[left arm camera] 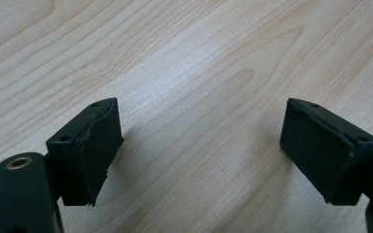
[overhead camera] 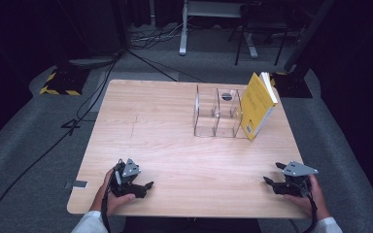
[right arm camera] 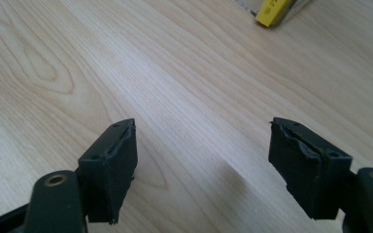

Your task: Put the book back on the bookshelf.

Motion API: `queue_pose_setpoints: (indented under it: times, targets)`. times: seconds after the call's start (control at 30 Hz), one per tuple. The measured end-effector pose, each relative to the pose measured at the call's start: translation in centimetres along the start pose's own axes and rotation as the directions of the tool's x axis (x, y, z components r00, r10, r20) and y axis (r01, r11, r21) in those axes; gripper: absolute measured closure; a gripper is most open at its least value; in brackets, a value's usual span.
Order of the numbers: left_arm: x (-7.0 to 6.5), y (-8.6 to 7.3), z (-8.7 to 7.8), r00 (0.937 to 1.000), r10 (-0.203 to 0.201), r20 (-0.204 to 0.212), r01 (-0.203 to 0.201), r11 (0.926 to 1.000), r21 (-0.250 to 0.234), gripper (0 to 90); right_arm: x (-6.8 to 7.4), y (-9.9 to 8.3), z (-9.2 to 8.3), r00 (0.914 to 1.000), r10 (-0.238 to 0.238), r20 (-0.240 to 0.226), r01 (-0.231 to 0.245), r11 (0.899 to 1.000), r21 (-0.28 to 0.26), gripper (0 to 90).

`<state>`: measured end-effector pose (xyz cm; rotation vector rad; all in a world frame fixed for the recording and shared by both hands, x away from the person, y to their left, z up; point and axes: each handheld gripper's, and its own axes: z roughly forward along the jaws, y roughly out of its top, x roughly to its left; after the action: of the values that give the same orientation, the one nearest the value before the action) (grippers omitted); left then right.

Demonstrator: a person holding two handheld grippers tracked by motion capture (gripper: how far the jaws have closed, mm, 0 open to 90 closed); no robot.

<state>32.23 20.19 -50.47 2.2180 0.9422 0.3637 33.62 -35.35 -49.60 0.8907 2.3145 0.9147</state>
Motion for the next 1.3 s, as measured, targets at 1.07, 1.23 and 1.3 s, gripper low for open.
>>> queue_pose_setpoints:
  times: [1.07,1.23,1.3]
  targets:
    - [0.0,0.1,0.0,0.9999,-0.013,-0.009,0.013,0.9999,0.003,15.6,-1.3,-1.9,-0.6,0.9858,0.162,-0.045,-0.162,0.987,-0.001,23.1]
    - [0.0,0.1,0.0,0.9999,-0.013,-0.009,0.013,0.9999,0.003,15.5,-1.3,-1.9,-0.6,0.9864,0.159,-0.042,-0.159,0.987,-0.002,22.8]
    - [0.0,0.1,0.0,0.9999,-0.013,-0.009,0.013,0.9999,0.003,15.5,-1.3,-1.9,-0.6,0.9862,0.16,-0.041,-0.16,0.987,0.0,22.8]
